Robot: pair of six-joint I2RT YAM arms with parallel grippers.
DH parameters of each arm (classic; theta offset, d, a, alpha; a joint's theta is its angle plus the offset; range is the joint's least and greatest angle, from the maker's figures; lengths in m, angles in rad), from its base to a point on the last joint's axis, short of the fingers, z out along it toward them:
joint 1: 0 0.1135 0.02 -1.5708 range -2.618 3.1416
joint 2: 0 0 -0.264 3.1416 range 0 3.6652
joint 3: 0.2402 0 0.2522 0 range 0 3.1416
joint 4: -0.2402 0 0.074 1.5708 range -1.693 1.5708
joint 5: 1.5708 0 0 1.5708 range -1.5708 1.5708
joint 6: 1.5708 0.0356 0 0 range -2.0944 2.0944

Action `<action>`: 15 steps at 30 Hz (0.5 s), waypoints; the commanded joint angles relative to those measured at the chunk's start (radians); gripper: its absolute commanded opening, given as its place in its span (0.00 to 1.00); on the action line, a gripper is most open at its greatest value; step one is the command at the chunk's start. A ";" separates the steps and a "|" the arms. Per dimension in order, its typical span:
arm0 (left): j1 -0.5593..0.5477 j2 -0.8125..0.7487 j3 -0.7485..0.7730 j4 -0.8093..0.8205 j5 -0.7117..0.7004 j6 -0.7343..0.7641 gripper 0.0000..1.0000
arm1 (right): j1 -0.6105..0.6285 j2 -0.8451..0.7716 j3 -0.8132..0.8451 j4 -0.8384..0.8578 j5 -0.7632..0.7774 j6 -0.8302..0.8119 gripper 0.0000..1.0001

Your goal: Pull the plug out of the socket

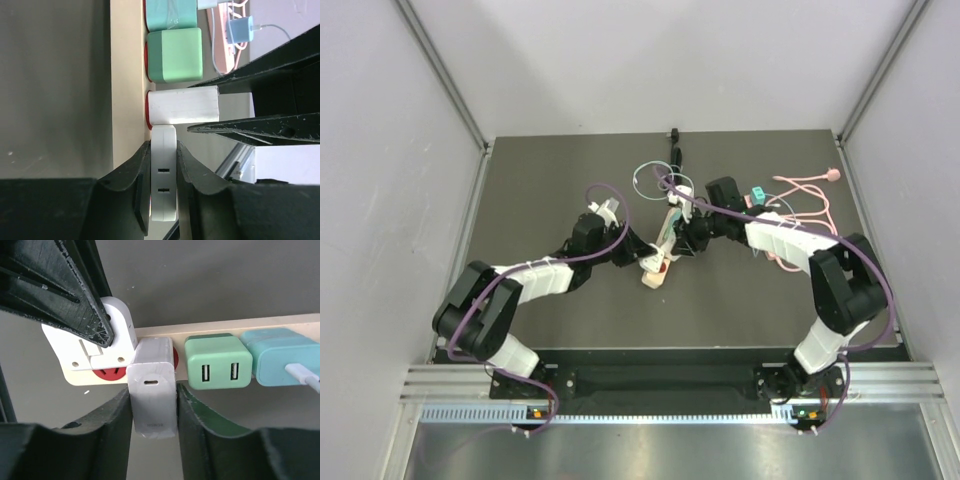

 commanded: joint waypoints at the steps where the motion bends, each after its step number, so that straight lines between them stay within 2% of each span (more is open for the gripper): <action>1: 0.002 -0.070 0.023 0.041 0.039 0.039 0.00 | 0.043 0.012 0.045 -0.019 0.037 -0.029 0.34; 2: 0.002 -0.074 0.033 0.021 0.031 0.055 0.00 | 0.046 0.014 0.045 -0.024 0.044 -0.033 0.32; 4: -0.001 -0.086 0.047 -0.025 0.010 0.091 0.00 | 0.057 0.022 0.050 -0.032 0.072 -0.033 0.20; 5: -0.002 -0.100 0.063 -0.080 0.000 0.133 0.00 | 0.060 0.023 0.053 -0.035 0.083 -0.028 0.09; 7: -0.014 -0.114 0.079 -0.147 -0.047 0.214 0.00 | 0.066 0.034 0.069 -0.042 0.113 -0.007 0.00; 11: -0.047 -0.152 0.130 -0.316 -0.140 0.343 0.00 | 0.075 0.055 0.109 -0.065 0.168 0.039 0.00; 15: -0.082 -0.171 0.150 -0.404 -0.228 0.440 0.00 | 0.101 0.071 0.149 -0.082 0.242 0.073 0.00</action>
